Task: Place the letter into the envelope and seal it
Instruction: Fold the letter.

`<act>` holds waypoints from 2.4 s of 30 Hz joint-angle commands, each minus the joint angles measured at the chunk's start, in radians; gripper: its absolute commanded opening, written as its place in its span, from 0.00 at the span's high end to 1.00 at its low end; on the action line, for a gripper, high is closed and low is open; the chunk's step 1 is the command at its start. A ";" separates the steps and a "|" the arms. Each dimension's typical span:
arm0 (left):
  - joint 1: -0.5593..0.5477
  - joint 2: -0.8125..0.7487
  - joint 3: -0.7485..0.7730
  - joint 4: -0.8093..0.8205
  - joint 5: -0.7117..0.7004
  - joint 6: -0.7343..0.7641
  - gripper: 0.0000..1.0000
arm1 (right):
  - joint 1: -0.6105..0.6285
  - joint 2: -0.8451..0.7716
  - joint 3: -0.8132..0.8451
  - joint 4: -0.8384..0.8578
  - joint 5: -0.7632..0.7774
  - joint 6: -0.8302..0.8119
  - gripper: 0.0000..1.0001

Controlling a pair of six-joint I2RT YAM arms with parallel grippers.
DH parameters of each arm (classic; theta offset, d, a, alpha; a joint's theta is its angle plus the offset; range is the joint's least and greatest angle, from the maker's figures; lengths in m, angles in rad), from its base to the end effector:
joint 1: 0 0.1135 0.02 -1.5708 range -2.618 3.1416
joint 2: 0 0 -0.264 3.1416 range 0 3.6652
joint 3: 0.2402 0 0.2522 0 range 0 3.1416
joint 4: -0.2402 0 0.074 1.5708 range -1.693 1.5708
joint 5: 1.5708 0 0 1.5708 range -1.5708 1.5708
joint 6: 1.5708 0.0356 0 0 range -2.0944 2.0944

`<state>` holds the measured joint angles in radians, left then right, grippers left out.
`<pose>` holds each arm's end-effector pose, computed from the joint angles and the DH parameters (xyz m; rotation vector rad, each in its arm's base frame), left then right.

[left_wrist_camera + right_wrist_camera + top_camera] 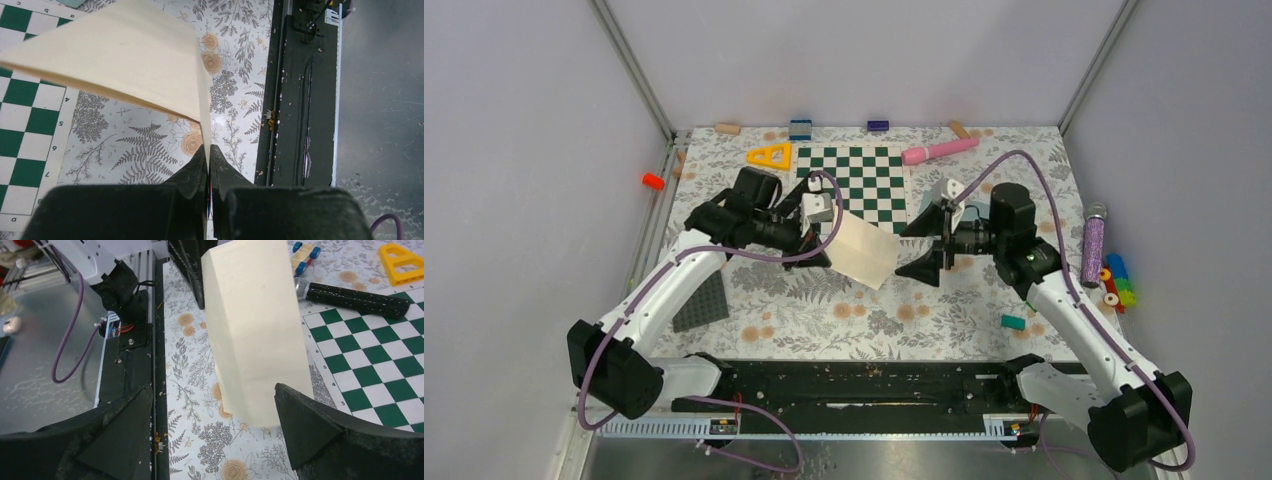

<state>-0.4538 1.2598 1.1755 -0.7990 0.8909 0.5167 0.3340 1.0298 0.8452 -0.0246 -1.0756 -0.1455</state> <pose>0.2121 -0.1343 0.3295 1.3814 1.8002 -1.0422 0.2021 0.1033 0.3349 -1.1403 1.3822 1.0811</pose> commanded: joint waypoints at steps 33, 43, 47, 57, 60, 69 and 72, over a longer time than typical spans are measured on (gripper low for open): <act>-0.103 0.059 0.031 -0.089 0.075 0.087 1.00 | 0.286 0.156 -0.057 0.041 0.357 -0.259 0.01; -0.108 0.056 0.037 -0.105 0.082 0.102 1.00 | 0.298 0.158 -0.059 -0.007 0.251 -0.296 0.00; -0.107 0.059 0.040 -0.105 0.080 0.100 1.00 | 0.316 0.178 -0.046 -0.044 0.233 -0.316 0.01; -0.108 0.053 0.041 -0.106 0.073 0.098 1.00 | 0.332 0.190 -0.028 -0.065 0.243 -0.315 0.18; -0.108 0.059 0.045 -0.105 0.065 0.094 1.00 | 0.333 0.186 -0.020 -0.076 0.227 -0.304 0.27; -0.107 0.052 0.042 -0.077 0.044 0.065 0.88 | 0.333 0.209 0.022 -0.155 0.180 -0.311 0.60; -0.108 0.039 0.032 -0.066 0.034 0.061 0.65 | 0.333 0.214 0.034 -0.179 0.168 -0.312 0.68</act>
<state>-0.5575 1.3239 1.1790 -0.9100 0.9260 0.5838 0.6571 1.2339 0.8253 -0.1619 -0.8585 -0.4492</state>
